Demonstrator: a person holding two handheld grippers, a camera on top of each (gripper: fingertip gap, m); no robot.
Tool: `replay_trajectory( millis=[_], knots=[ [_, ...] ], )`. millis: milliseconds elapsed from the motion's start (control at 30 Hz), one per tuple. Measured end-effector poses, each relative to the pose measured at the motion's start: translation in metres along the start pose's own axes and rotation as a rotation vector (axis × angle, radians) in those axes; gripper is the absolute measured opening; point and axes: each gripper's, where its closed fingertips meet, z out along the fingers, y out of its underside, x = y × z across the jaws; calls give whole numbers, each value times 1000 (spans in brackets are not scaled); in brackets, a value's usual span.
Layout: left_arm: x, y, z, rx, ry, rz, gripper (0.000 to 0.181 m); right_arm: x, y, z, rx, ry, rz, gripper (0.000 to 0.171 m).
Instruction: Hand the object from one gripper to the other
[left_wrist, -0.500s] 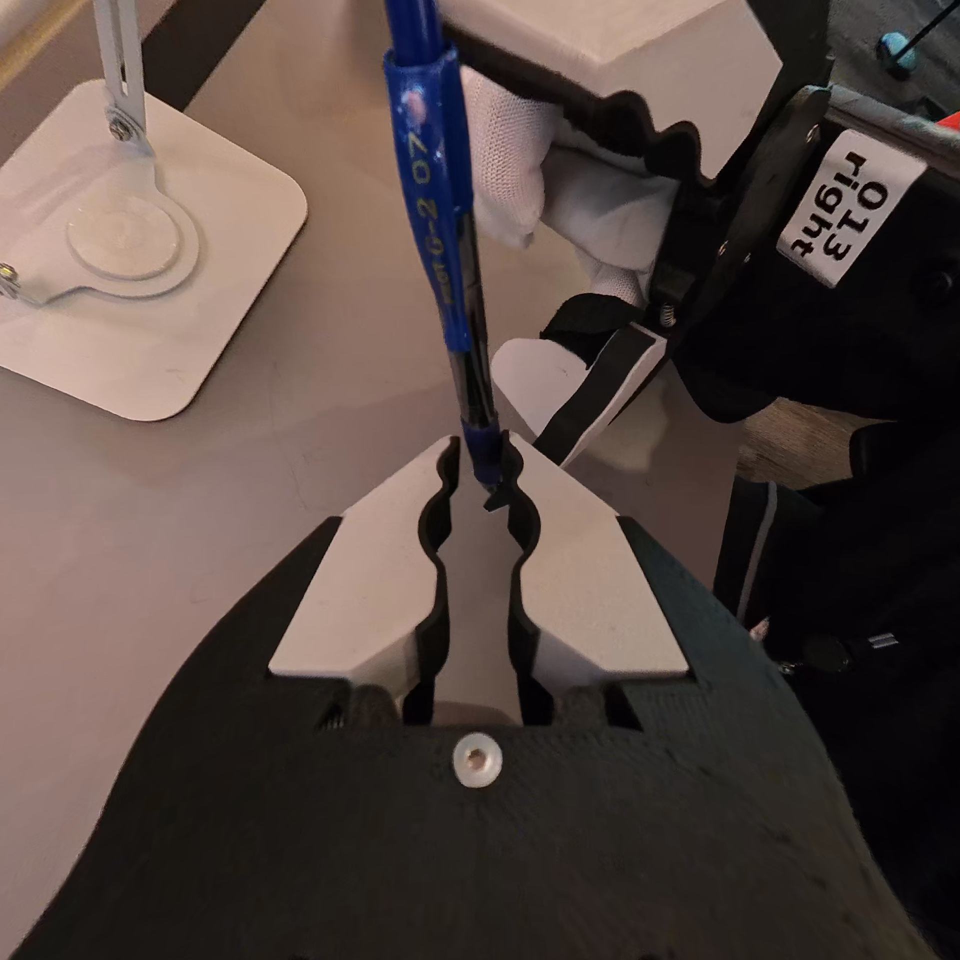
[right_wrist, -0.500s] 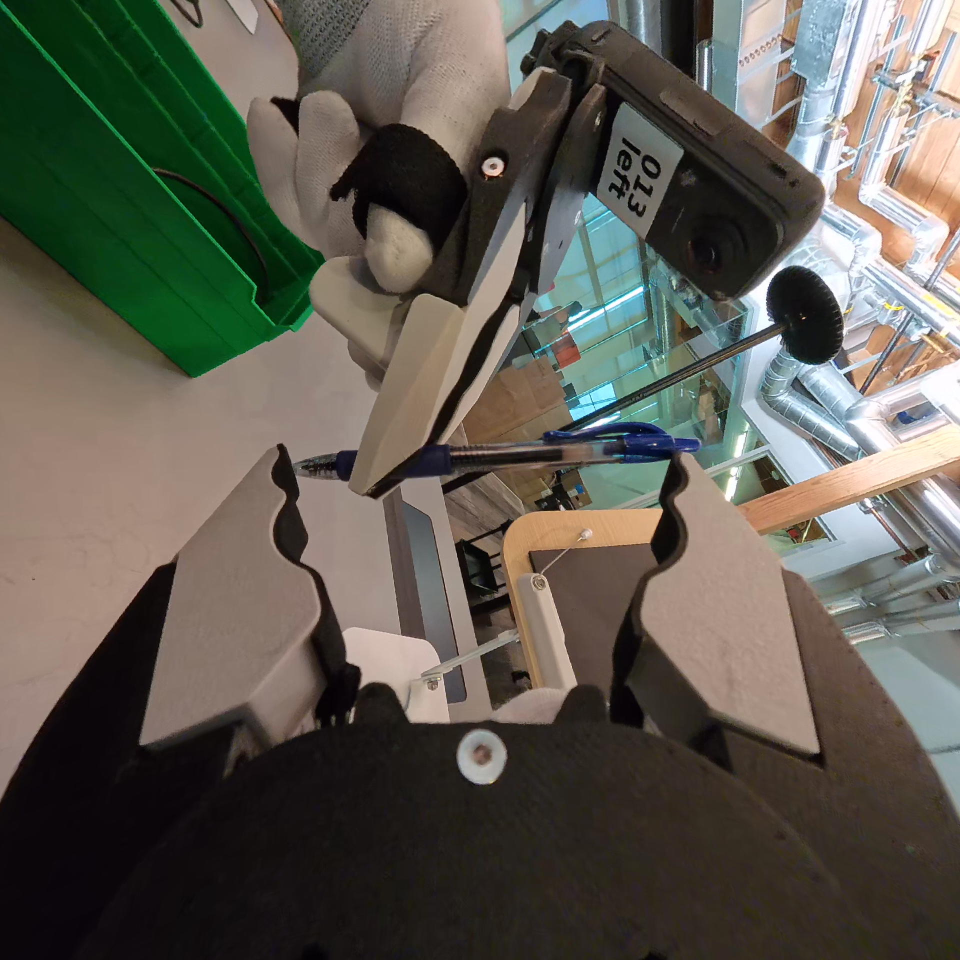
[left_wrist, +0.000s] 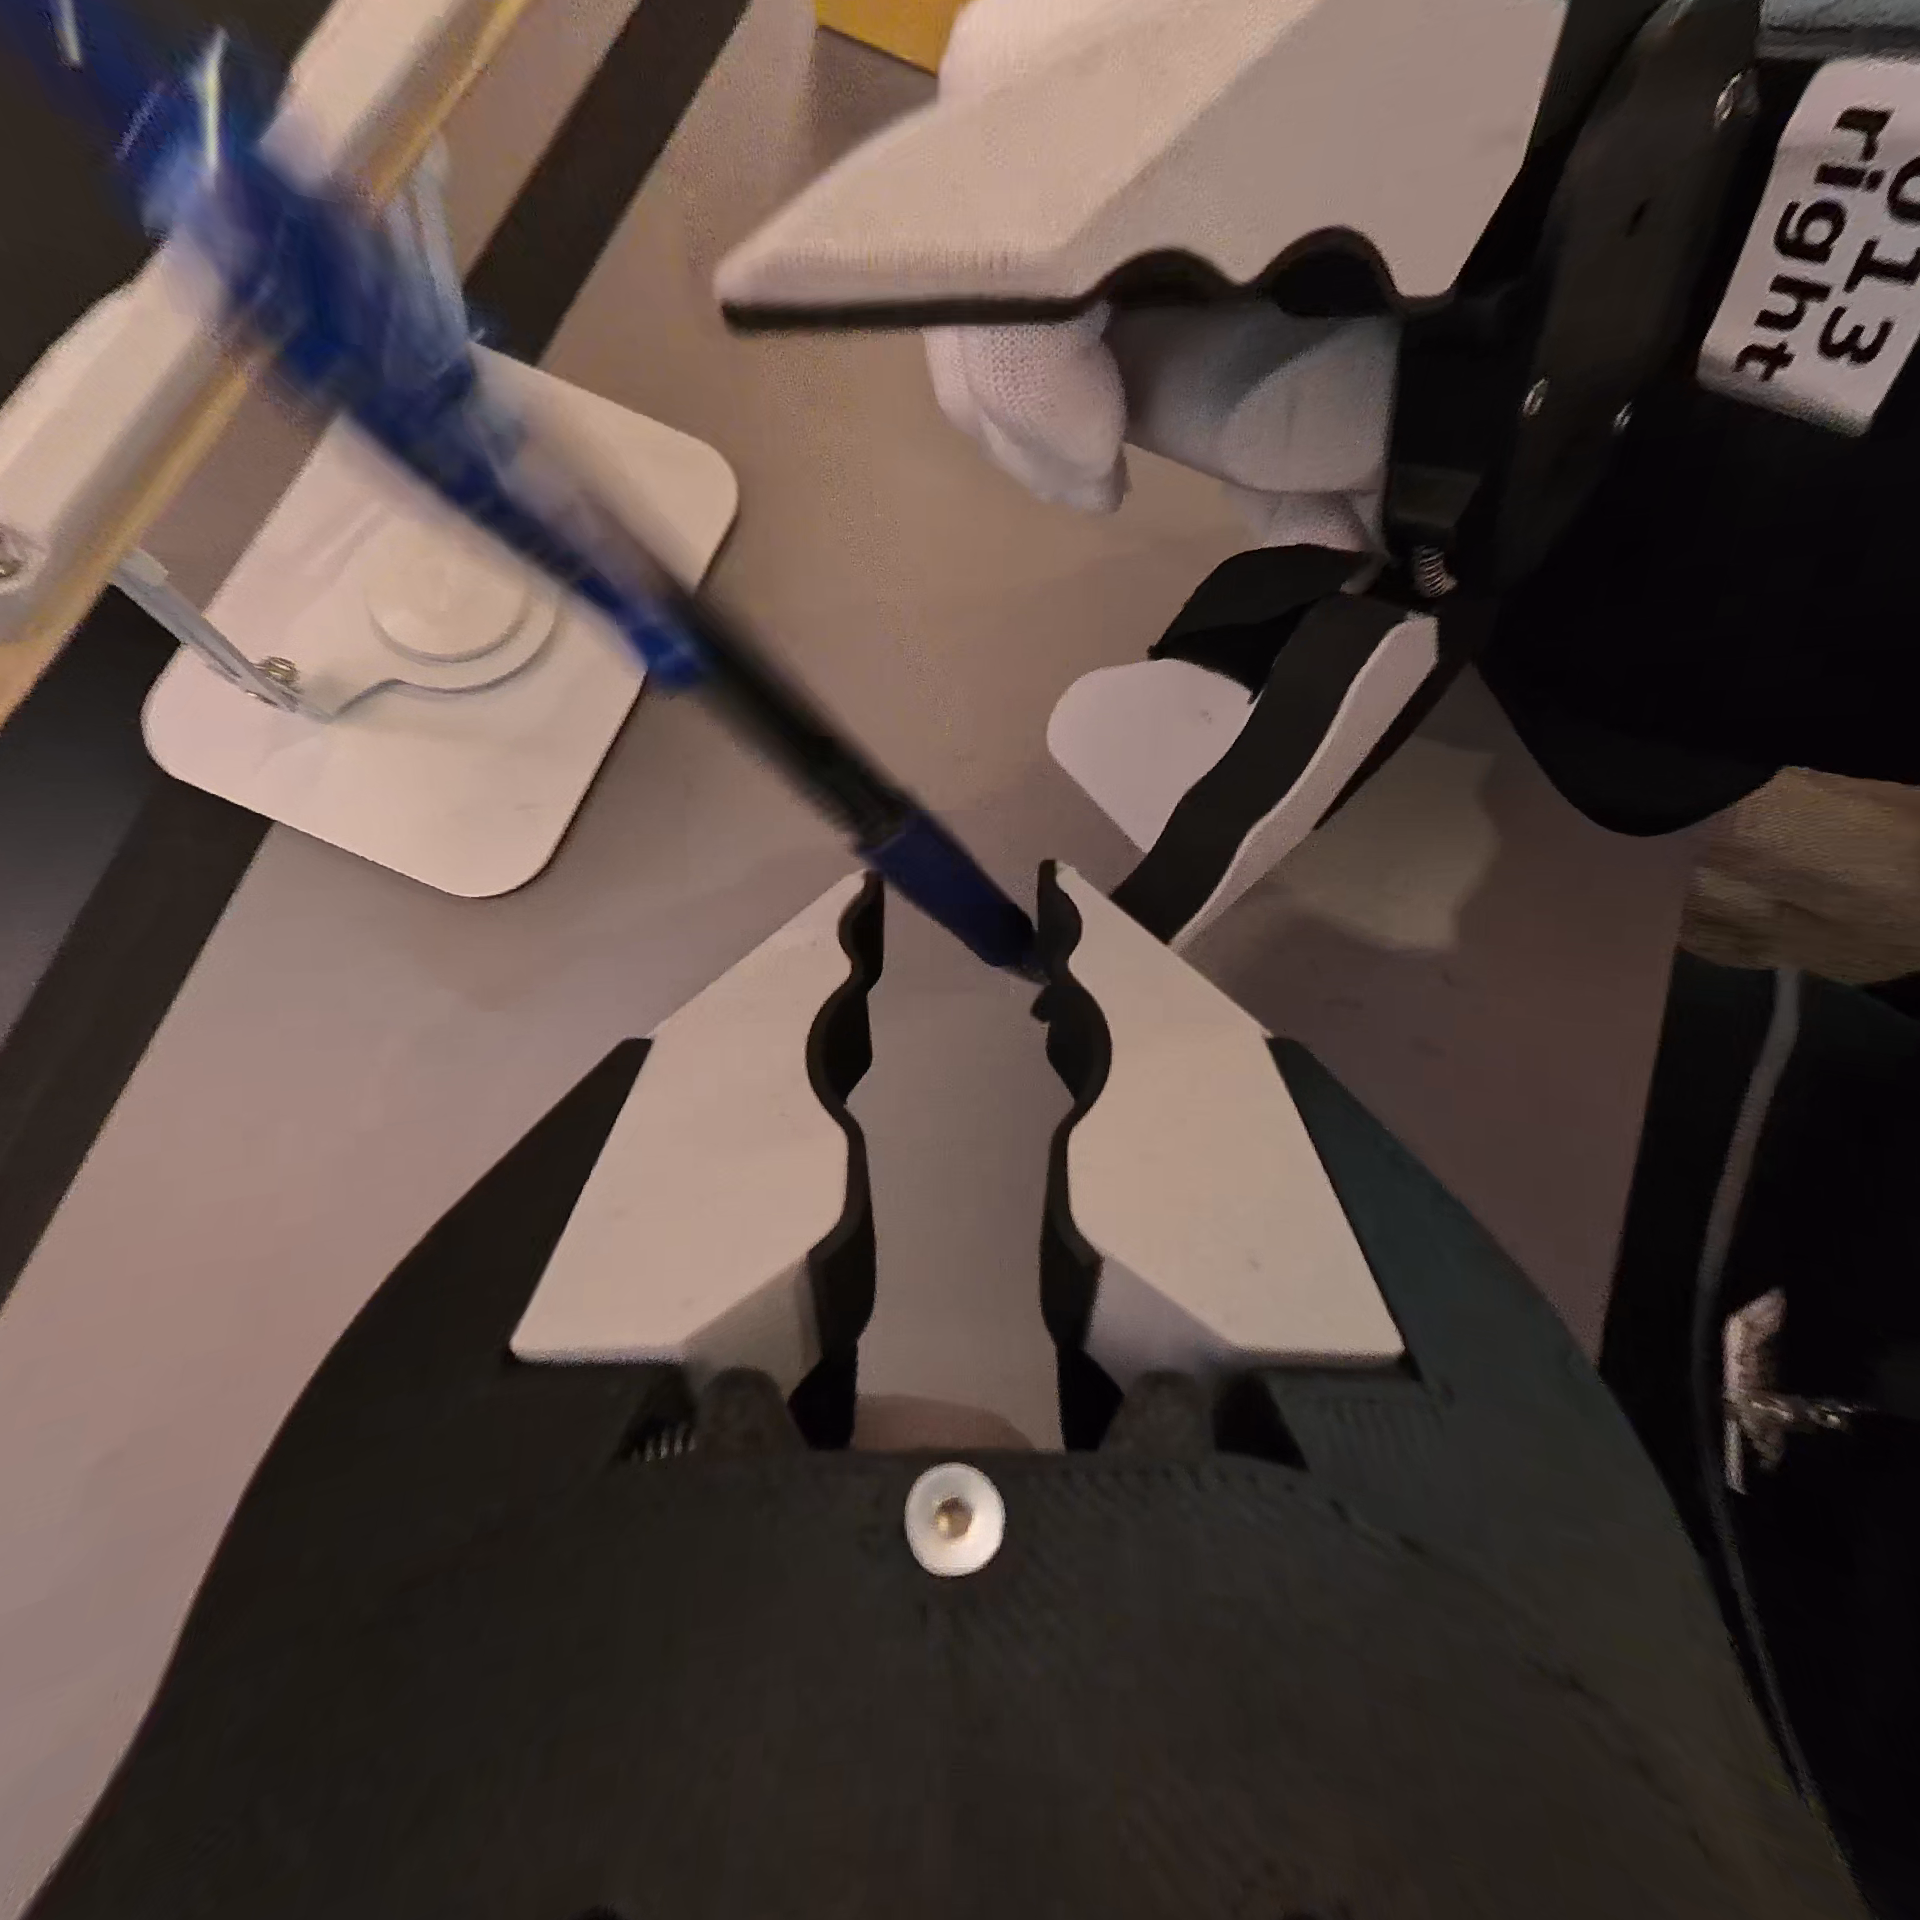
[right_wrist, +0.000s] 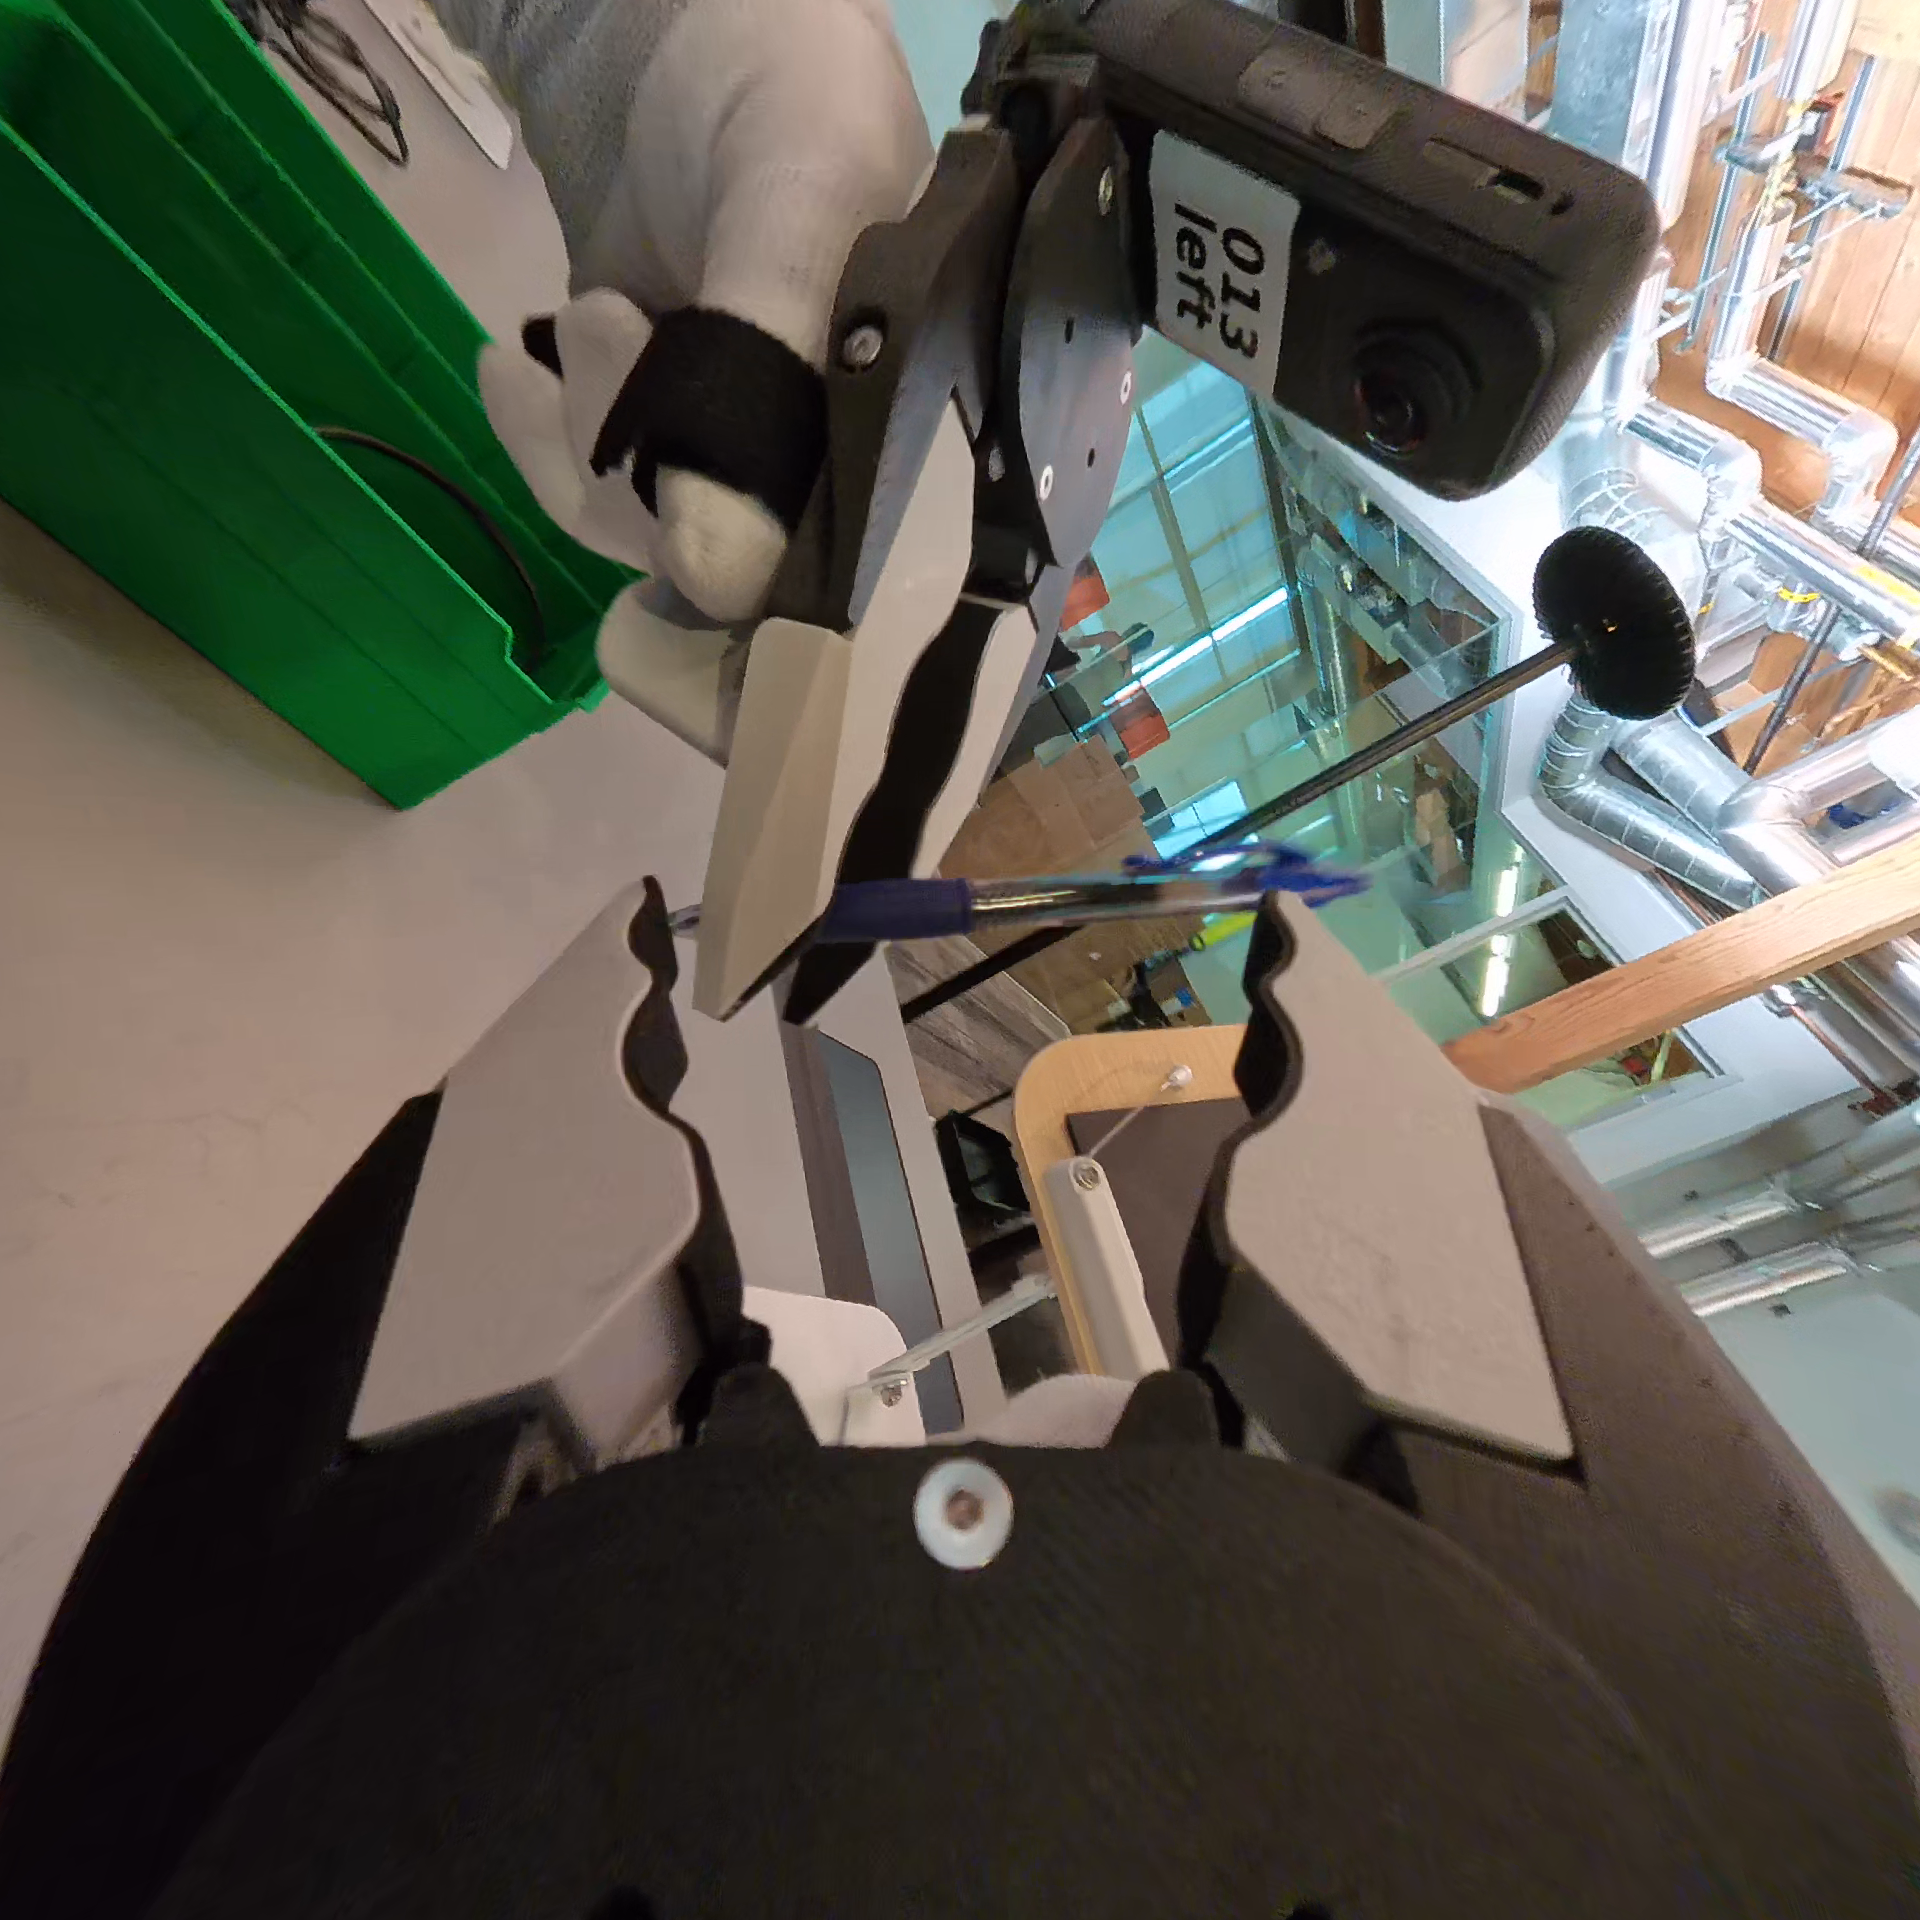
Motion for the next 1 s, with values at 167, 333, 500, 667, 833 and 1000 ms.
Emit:
replay_trajectory(
  millis=[167,333,500,667,833,1000],
  knots=[
    [7,-11,-1,71,11,25,13,-2,-5,-1,28,-29,51,108],
    [0,-9,6,107,33,-58,9,-3,-4,-4,39,-47,65,108],
    [-12,-18,0,288,32,-232,9,36,12,-11,-7,113,133,134],
    [-5,-12,4,317,128,-301,9,24,25,-1,-77,84,124,152],
    [-2,-12,5,329,134,-300,9,19,30,5,-100,75,180,158],
    [-2,-14,5,377,144,-319,9,23,30,4,-87,96,206,144]
  ],
)
